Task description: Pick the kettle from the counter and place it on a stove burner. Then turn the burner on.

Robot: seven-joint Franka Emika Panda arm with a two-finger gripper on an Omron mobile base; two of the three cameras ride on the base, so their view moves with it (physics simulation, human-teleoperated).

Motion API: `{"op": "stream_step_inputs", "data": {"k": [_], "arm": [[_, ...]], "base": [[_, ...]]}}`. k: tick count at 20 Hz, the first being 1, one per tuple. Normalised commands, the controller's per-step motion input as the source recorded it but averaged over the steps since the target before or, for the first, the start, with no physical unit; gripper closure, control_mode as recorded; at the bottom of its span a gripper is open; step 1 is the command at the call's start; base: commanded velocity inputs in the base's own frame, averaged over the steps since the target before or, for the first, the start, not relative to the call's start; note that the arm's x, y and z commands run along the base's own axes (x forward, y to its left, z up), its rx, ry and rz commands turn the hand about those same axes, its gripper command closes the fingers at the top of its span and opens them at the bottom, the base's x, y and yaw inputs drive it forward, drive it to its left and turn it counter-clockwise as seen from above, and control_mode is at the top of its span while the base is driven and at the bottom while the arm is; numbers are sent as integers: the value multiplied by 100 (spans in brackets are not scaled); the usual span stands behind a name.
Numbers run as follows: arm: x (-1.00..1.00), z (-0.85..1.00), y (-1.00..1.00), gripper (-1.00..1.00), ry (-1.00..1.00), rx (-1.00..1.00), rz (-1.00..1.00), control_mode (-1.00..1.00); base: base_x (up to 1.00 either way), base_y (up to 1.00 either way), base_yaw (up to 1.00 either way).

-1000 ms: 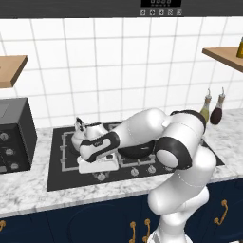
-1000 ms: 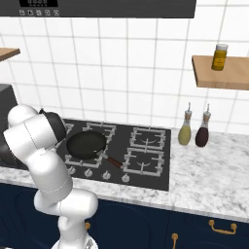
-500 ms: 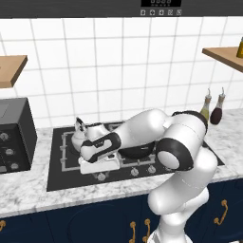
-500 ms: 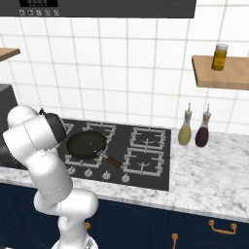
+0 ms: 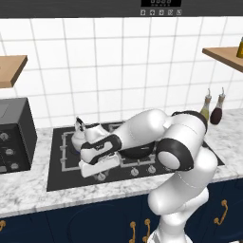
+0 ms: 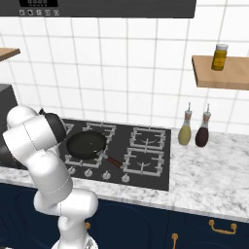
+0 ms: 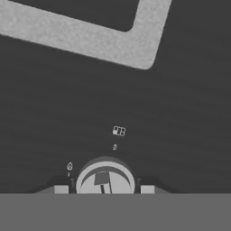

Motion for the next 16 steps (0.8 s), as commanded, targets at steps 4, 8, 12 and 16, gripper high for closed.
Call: {"op": "stream_step_inputs", "data": {"k": [4,8,12,16], "arm": [[-9,0,-4,100,-2,0,35,-100],[-8,0,-2,100,0,0,35,-100],[-12,0,-5,100,0,0,34,-100],[-10,0,-1,100,0,0,34,-100]], "base": [[0,0,0],[0,0,0],[0,0,0],[0,0,0]]}}
